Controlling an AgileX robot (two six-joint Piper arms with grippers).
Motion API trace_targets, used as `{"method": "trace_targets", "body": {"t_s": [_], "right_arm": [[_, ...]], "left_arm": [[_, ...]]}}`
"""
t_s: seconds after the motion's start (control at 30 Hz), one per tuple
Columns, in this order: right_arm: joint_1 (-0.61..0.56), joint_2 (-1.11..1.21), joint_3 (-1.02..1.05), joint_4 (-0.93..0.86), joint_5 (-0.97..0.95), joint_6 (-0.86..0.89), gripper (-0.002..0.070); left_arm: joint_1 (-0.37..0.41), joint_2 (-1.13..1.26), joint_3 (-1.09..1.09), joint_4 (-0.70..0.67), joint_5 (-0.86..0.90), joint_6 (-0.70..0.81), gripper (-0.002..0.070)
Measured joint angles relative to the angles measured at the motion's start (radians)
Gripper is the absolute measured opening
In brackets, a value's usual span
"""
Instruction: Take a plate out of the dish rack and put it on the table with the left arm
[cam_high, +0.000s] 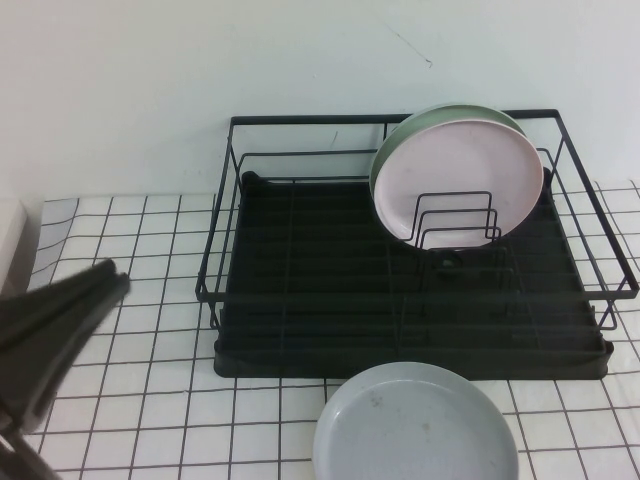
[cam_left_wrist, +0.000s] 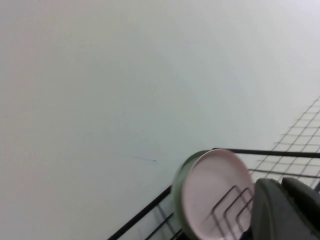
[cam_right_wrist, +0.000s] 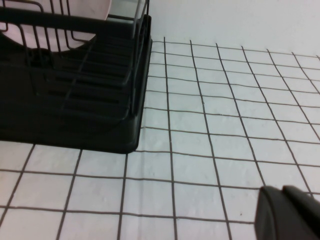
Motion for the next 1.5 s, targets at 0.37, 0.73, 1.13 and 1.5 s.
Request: {"method": "trace_targets", "body": {"t_s": [0.37, 0.73, 1.13, 1.5], "right_arm": [[0.0, 0.0, 0.0, 0.0, 0.0, 0.0, -0.0003], [0.0, 0.0, 0.0, 0.0, 0.0, 0.0, -0.0003], [0.0, 0.0, 0.0, 0.0, 0.0, 0.0, -0.0003], [0.0, 0.0, 0.0, 0.0, 0.0, 0.0, -0.0003]], "left_arm": [[0.243, -0.164, 0.072, -0.009, -0.245, -0.141, -0.0002], [0.399, -0.24, 0.153, 0.11, -0.217, -0.326, -0.0002], [0.636, -0.404, 0.354, 1.689, 0.125, -2.127, -0.0002], [0.646, -0.497, 0.535, 1.711, 0.215, -2.167, -0.0002]]}}
